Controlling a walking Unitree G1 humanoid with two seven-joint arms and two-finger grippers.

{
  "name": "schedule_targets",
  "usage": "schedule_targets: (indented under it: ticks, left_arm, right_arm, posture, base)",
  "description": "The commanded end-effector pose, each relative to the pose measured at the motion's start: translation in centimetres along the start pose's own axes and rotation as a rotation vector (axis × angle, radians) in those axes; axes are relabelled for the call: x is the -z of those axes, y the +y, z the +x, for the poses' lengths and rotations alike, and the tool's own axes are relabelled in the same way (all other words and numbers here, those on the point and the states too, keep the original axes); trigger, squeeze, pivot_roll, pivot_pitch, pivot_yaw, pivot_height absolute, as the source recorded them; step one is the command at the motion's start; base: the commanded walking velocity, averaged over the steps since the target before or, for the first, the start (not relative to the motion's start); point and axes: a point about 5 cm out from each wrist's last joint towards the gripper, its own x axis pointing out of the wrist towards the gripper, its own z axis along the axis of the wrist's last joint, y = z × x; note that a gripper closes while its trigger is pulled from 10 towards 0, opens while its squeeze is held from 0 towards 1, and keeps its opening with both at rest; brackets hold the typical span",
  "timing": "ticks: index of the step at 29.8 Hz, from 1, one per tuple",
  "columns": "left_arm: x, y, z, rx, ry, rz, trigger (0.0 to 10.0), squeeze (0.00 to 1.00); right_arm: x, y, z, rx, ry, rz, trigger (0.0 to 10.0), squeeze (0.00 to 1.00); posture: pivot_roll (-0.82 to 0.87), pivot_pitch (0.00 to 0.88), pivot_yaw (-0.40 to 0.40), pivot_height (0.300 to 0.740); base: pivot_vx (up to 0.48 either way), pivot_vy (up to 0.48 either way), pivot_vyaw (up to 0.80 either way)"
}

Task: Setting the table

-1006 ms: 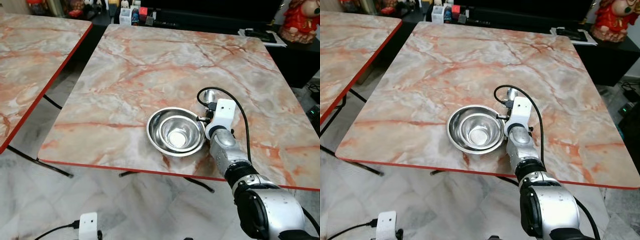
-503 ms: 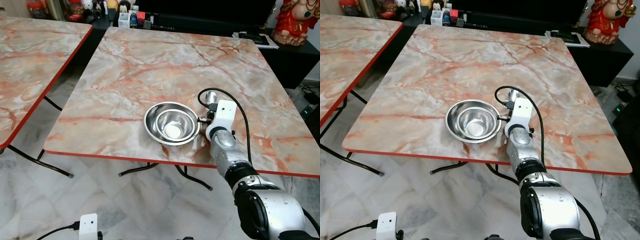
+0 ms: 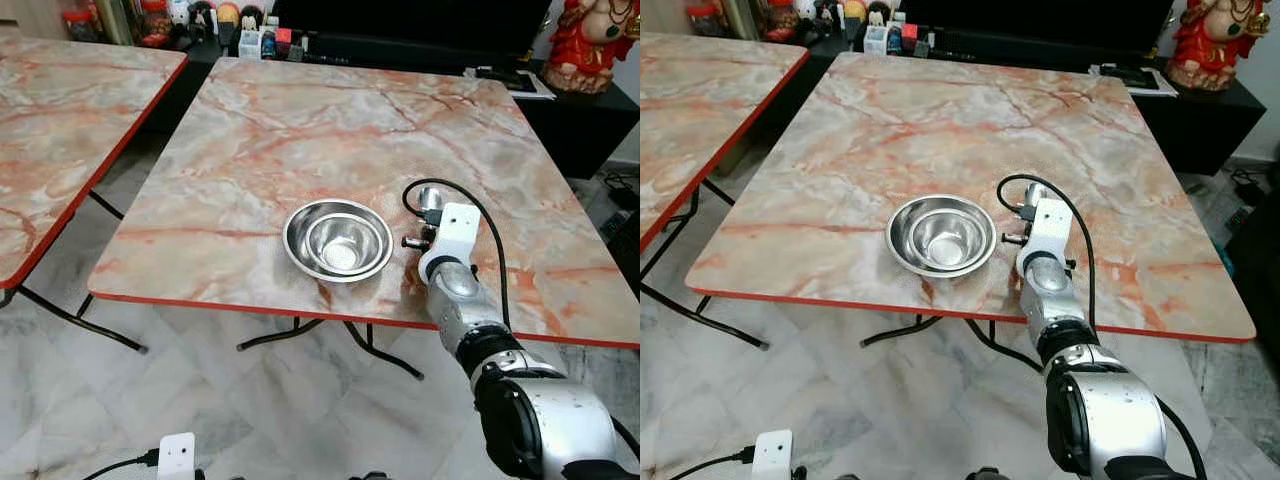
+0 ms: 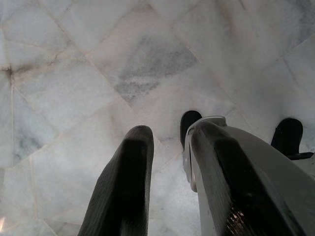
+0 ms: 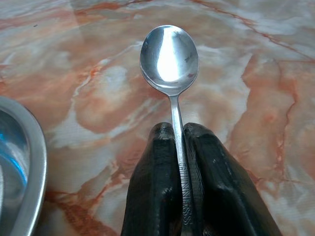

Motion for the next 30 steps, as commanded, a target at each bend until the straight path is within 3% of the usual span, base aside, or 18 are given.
schedule_targets:
  ticks: [1, 26, 27, 28, 30]
  left_arm:
    - [1.0, 0.0, -0.3, 0.004, 0.039, -0.003, 10.0, 0.00]
    - [1.4, 0.6, -0.3, -0.010, 0.048, 0.001, 10.0, 0.00]
    - [1.4, 0.6, -0.4, -0.011, 0.048, 0.001, 10.0, 0.00]
    - [1.4, 0.6, -0.3, -0.010, 0.049, 0.001, 10.0, 0.00]
    - [1.4, 0.6, -0.3, -0.010, 0.049, 0.001, 10.0, 0.00]
  right_arm:
    - [0.4, -0.6, 0.0, 0.012, 0.019, -0.013, 10.0, 0.00]
    - [2.5, -0.3, -0.4, -0.009, 0.092, -0.036, 10.0, 0.00]
    - [2.6, -0.3, -0.5, -0.010, 0.093, -0.036, 10.0, 0.31]
    - [2.6, -0.3, -0.5, -0.010, 0.094, -0.037, 10.0, 0.51]
    - [2.6, -0.4, -0.5, -0.011, 0.095, -0.038, 10.0, 0.52]
  posture:
    - [0.11, 0.130, -0.076, 0.715]
    - [0.13, 0.136, -0.070, 0.715]
    - [0.13, 0.137, -0.071, 0.715]
    - [0.13, 0.136, -0.071, 0.715]
    - [0.13, 0.137, -0.071, 0.715]
  base:
    - [0.000, 0.000, 0.00]
    - [0.000, 0.000, 0.00]
    - [0.000, 0.000, 0.00]
    - [0.000, 0.000, 0.00]
    - [0.000, 0.000, 0.00]
